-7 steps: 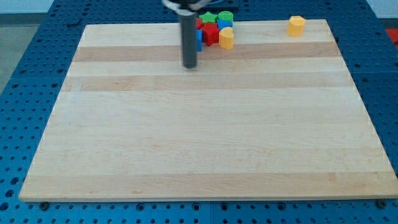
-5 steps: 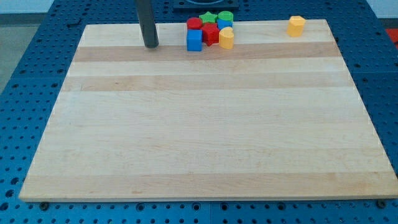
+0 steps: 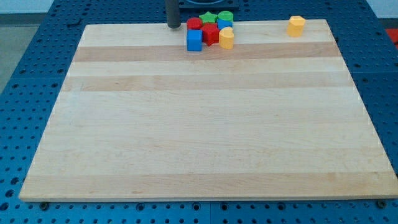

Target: Move the red circle to the top left

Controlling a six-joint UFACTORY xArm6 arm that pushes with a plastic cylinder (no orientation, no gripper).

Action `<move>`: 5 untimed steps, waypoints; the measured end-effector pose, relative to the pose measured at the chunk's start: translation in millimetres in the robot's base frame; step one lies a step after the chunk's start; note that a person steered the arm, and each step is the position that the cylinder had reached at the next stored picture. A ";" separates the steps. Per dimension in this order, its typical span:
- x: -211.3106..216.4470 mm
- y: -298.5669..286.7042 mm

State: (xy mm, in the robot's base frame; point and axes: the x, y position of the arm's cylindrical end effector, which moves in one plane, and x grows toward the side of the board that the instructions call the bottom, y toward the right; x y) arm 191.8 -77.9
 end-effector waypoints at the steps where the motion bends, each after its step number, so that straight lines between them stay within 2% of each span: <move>1: 1.1 43.0; 3: 5.6 100.3; 5: 49.9 89.0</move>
State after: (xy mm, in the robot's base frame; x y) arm 241.8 11.1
